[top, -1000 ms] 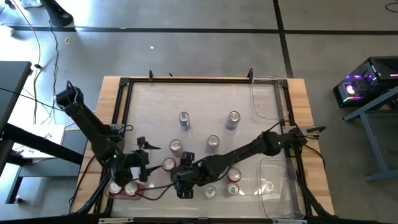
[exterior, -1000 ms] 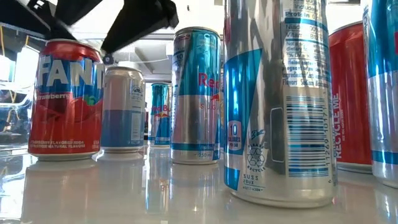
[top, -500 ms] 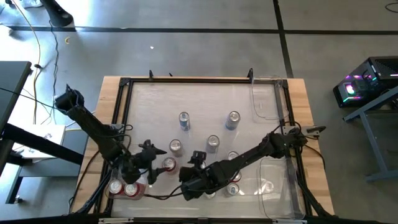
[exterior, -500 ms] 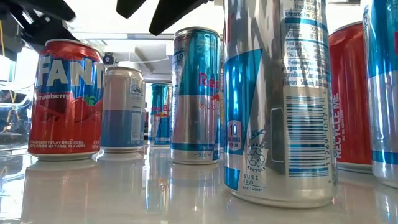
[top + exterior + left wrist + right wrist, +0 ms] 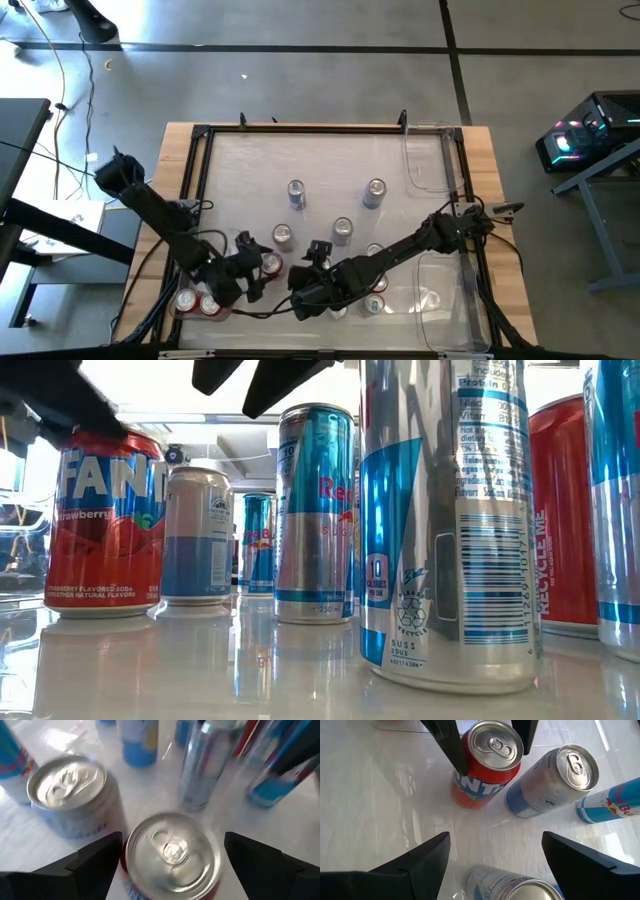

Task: Sort soda cans
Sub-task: Put the middle right red soda can into the left transparent bin

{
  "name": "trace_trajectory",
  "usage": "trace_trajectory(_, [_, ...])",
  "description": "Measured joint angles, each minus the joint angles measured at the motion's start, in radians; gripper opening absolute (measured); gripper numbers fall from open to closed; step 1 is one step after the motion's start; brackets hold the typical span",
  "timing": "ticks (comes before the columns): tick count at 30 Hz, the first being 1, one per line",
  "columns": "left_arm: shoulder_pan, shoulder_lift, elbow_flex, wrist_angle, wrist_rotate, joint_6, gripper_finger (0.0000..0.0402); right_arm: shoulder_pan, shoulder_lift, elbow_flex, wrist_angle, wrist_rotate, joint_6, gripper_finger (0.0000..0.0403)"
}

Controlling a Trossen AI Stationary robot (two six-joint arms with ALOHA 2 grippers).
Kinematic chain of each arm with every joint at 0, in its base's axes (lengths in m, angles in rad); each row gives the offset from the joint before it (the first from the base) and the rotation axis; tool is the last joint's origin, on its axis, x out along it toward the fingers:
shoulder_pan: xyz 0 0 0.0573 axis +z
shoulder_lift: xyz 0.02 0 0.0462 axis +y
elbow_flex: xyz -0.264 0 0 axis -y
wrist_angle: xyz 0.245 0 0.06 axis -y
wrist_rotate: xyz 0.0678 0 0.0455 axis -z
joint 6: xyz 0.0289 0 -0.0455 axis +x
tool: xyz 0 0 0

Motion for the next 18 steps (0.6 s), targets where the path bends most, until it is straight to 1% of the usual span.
trace_trajectory(5, [0.002,0.036,0.022,-0.076,-0.006,-0.065,0.0344,0.0,0.0,0.0,0.0,0.017,-0.002,0.0311])
trace_trajectory(11, [0.019,0.039,0.023,-0.074,0.002,-0.069,0.0344,0.0,0.0,0.0,0.0,0.023,-0.001,0.0311])
trace_trajectory(15, [0.053,0.039,0.018,-0.071,0.019,-0.089,0.0344,0.0,0.0,0.0,0.0,0.024,0.0,0.0311])
trace_trajectory(18, [0.067,0.039,0.016,-0.076,0.031,-0.071,0.0328,0.002,0.0,0.0,0.0,0.025,0.007,0.0311])
